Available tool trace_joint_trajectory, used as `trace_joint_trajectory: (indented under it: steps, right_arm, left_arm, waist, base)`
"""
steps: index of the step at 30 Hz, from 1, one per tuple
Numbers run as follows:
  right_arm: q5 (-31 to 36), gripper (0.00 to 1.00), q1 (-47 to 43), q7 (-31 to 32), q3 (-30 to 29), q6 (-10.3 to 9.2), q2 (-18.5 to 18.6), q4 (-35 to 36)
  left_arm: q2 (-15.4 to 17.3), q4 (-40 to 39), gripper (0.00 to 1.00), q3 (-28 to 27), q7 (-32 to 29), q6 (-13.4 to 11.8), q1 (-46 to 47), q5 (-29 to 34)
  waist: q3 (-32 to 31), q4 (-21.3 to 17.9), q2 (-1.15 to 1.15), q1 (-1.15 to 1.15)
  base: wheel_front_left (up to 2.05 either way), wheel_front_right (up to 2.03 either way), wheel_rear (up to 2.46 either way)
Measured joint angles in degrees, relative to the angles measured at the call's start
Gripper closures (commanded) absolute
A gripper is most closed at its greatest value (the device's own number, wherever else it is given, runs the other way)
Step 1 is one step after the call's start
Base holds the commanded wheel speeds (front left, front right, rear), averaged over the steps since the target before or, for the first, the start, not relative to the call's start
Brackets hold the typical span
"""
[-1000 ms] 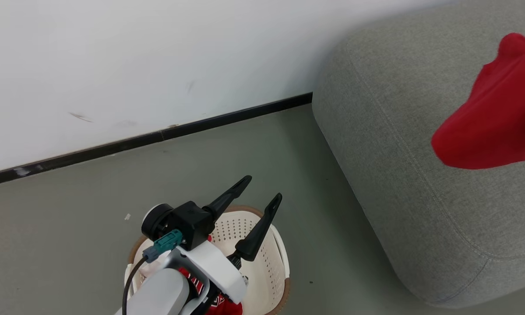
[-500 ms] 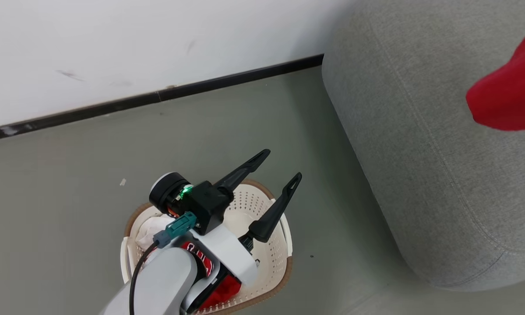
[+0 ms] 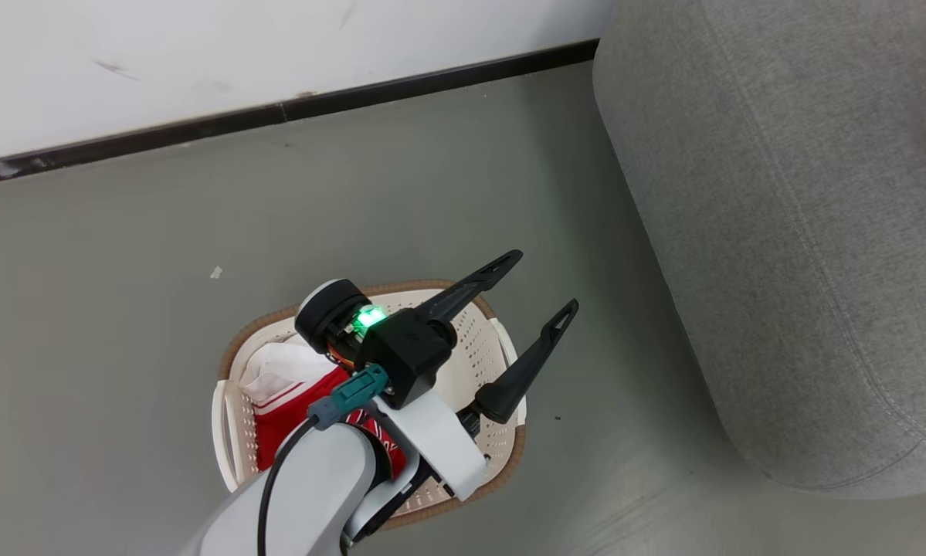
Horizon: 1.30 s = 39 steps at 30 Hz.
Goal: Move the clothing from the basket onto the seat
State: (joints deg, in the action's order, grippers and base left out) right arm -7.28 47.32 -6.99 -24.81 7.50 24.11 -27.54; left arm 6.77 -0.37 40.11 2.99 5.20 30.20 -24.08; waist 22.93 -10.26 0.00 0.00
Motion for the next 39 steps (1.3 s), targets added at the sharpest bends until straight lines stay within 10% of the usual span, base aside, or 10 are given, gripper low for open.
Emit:
trace_joint_trajectory:
  steps: [38, 39]
  right_arm:
    - [5.9, 1.0, -4.9, -4.3, -5.8, 0.0, -1.8, -20.4]
    - [5.9, 0.73, -4.9, -4.3, -5.9, 0.0, -1.8, -21.2]
  left_arm:
    - [-0.9, 0.1, 0.0, 0.1, -0.1, 0.1, 4.0, 1.5]
    - [-0.9, 0.2, 0.0, 0.1, 0.1, 0.1, 4.1, 1.5]
  waist:
    - [7.4, 1.5, 0.0, 0.0]
    - [7.4, 1.5, 0.0, 0.0]
  base:
    - [0.0, 0.0, 0.0]
    - [0.0, 0.0, 0.0]
